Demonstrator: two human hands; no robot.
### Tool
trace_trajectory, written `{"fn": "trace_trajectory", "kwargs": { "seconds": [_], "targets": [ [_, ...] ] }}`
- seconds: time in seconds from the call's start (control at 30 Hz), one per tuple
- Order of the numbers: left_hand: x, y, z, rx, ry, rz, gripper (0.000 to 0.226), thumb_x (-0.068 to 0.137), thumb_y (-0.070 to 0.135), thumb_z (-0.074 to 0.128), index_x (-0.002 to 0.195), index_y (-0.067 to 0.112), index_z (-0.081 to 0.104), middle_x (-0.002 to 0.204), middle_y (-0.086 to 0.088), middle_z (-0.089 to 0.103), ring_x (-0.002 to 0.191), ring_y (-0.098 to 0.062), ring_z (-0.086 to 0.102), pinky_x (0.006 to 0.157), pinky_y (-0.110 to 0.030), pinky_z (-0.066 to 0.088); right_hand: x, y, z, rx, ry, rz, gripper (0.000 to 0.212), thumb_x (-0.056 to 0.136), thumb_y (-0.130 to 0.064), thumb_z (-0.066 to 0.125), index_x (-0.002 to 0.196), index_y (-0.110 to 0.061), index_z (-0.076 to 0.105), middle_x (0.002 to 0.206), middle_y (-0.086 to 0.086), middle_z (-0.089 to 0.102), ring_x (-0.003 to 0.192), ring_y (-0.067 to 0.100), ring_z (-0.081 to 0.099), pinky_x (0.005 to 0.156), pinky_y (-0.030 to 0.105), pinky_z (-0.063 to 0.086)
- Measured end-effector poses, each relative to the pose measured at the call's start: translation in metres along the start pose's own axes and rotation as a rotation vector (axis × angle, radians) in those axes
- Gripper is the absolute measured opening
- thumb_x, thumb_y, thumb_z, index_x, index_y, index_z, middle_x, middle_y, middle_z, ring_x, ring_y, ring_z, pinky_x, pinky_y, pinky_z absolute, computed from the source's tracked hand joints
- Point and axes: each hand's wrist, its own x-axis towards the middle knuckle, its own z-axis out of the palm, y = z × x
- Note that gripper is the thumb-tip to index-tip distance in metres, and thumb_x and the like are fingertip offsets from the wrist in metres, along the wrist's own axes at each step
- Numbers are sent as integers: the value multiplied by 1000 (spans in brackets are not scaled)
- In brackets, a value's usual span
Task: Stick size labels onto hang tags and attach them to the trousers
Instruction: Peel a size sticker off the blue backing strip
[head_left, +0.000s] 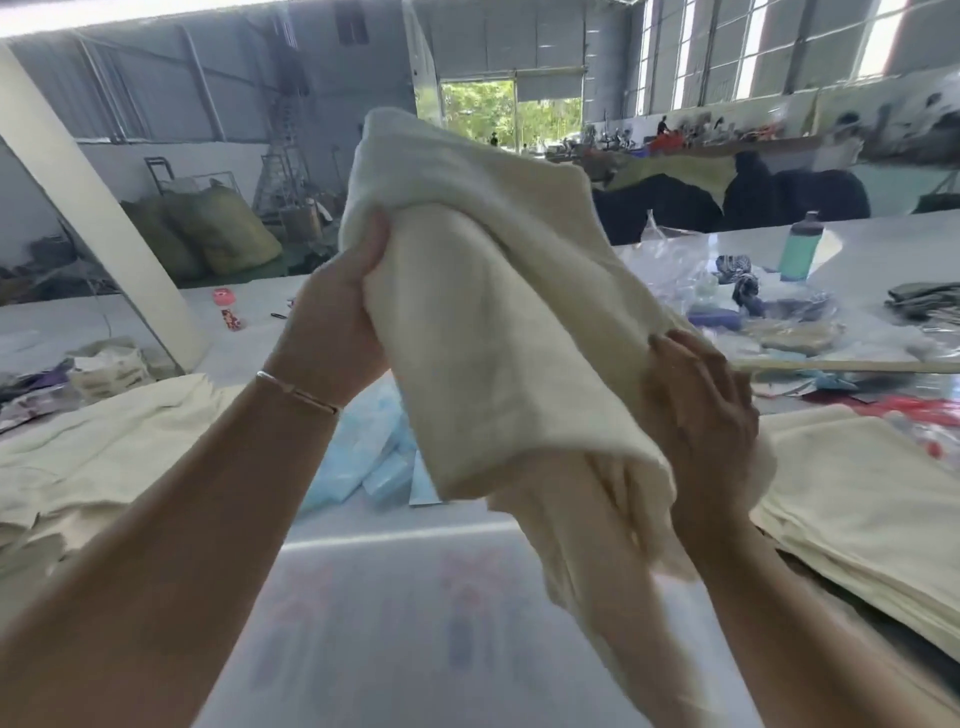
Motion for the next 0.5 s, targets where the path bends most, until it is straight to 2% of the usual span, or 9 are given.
{"fn": "trace_trajectory", "kwargs": {
  "seconds": [0.1,0.17,0.23,0.3,0.33,0.4,0.47,0.5],
  "targets": [
    [-20,-37,-95,43,201,-136,61,90,38,54,137,0,50,132,-18,58,122,-30,57,104,-43,46,-34,15,27,-62,-153,9,43,89,-28,50,129,-17,60,136,3,57,122,30,51,100,47,36],
    [-43,-78,-160,146,300,-298,57,87,27,58,136,-1,51,126,-17,63,110,-27,65,96,-40,53,-73,33,54,-165,-315,38,44,87,-29,52,130,-20,59,134,2,59,122,28,53,99,47,38],
    [-74,-124,-213,358,380,-552,45,89,12,60,131,-2,55,108,-14,71,93,-25,70,80,-35,59,-123,58,80,-347,-738,106,47,94,-37,47,141,-28,45,145,-2,47,132,24,42,106,44,32],
    [-105,-169,-255,738,419,-804,41,89,6,66,127,-3,57,107,-15,71,97,-30,66,82,-34,54,-178,88,95,-532,-1165,152,55,99,-48,30,151,-33,19,160,-4,17,146,18,16,116,42,15],
    [-115,-189,-270,945,438,-876,46,85,9,72,128,-1,56,115,-17,67,105,-31,63,85,-34,49,-199,100,97,-581,-1251,156,57,100,-51,21,153,-35,8,162,-6,2,149,14,2,118,41,5],
    [-125,-215,-281,1284,482,-858,67,78,19,79,135,6,47,130,-19,56,120,-34,53,94,-34,43,-219,114,98,-587,-1221,149,56,99,-53,14,152,-40,-2,161,-11,-13,147,9,-12,117,39,-7],
    [-123,-223,-273,1596,518,-722,77,76,25,74,141,13,36,133,-18,45,124,-37,43,98,-38,41,-218,117,97,-588,-1199,131,55,99,-52,16,152,-41,1,160,-13,-14,147,7,-11,117,38,-7],
    [-121,-225,-265,1731,481,-617,79,76,26,70,144,19,31,136,-14,40,126,-35,38,100,-39,40,-216,117,95,-598,-1181,125,55,100,-52,18,152,-41,3,161,-12,-13,147,8,-9,117,38,-7]
  ]
}}
